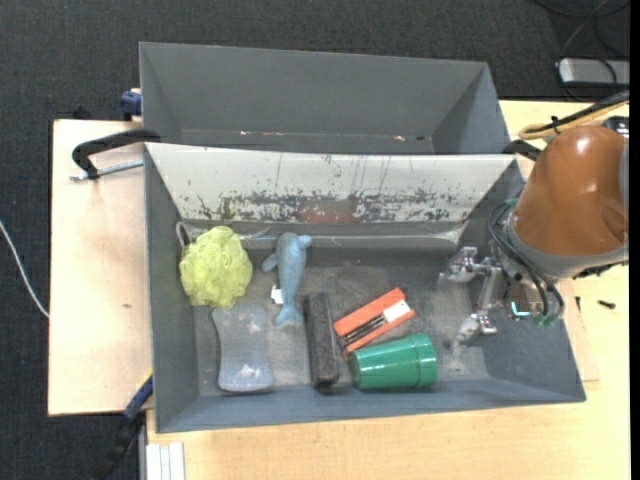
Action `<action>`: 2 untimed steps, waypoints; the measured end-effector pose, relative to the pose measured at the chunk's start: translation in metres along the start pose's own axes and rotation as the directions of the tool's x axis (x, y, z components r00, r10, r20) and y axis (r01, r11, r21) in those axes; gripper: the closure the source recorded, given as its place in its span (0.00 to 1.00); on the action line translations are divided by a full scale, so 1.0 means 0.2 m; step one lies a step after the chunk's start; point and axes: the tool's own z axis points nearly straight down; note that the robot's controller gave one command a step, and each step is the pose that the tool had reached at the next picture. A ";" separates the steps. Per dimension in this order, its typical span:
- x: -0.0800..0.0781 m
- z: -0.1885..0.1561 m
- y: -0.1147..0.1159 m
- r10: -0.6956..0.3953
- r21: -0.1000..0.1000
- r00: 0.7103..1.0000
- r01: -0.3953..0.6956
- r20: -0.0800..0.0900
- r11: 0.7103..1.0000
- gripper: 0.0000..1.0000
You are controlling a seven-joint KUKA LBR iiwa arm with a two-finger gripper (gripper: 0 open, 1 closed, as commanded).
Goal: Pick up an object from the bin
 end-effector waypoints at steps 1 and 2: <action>-0.01 -0.02 0.00 -0.001 0.001 1.000 0.001 0.007 1.000 0.00; -0.11 0.15 0.16 -0.060 0.005 0.998 0.060 0.013 0.998 0.00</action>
Offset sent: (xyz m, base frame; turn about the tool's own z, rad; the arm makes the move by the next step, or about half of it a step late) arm 0.0407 0.0757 -0.0777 -0.1409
